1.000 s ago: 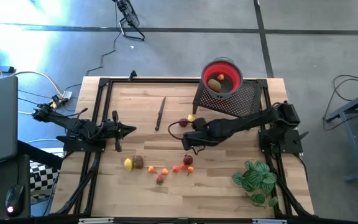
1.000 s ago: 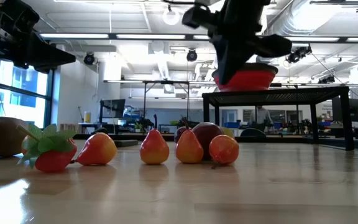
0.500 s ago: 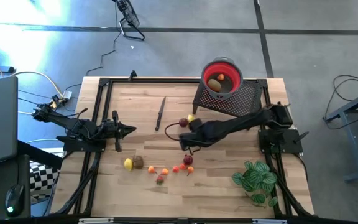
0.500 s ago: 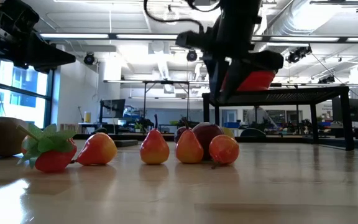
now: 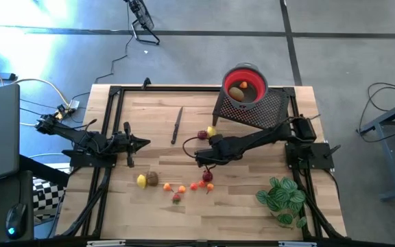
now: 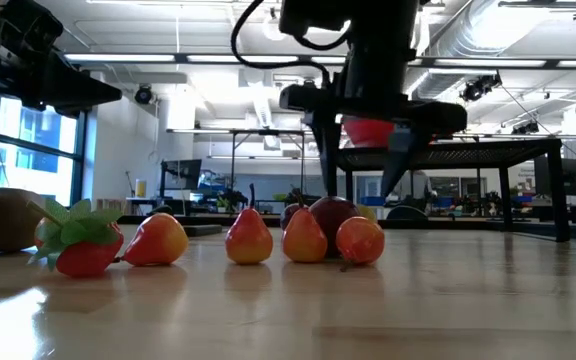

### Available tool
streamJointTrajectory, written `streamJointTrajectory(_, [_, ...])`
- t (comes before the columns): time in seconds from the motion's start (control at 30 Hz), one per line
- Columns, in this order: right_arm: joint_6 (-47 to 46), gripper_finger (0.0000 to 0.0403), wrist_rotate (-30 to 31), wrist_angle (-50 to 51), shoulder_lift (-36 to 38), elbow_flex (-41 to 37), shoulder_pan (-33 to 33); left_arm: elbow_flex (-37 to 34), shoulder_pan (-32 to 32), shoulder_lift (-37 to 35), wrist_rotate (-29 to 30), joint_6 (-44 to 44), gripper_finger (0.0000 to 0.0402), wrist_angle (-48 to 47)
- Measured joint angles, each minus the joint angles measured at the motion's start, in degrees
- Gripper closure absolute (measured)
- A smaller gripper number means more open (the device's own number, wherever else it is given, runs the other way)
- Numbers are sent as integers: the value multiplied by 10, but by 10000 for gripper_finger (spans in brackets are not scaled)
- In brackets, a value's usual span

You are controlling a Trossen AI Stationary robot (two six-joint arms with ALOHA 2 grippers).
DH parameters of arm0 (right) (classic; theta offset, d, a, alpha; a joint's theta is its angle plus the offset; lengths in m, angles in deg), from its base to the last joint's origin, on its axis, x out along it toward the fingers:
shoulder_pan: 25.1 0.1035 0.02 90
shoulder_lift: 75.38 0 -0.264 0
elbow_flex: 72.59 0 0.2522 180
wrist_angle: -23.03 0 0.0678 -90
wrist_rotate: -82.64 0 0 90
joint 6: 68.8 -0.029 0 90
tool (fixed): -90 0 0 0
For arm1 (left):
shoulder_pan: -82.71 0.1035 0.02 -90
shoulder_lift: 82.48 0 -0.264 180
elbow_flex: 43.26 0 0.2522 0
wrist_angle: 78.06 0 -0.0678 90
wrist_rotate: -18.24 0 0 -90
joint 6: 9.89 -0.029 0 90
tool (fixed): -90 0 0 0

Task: Pick & Place Fruit
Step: Put the yellow lemon into the red strainer bowl on the shelf

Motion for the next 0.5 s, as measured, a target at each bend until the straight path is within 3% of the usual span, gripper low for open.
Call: streamJointTrajectory(0.5, [-14,109,39,-3,-28,0,-4,0,0,0,1,0,402,-1])
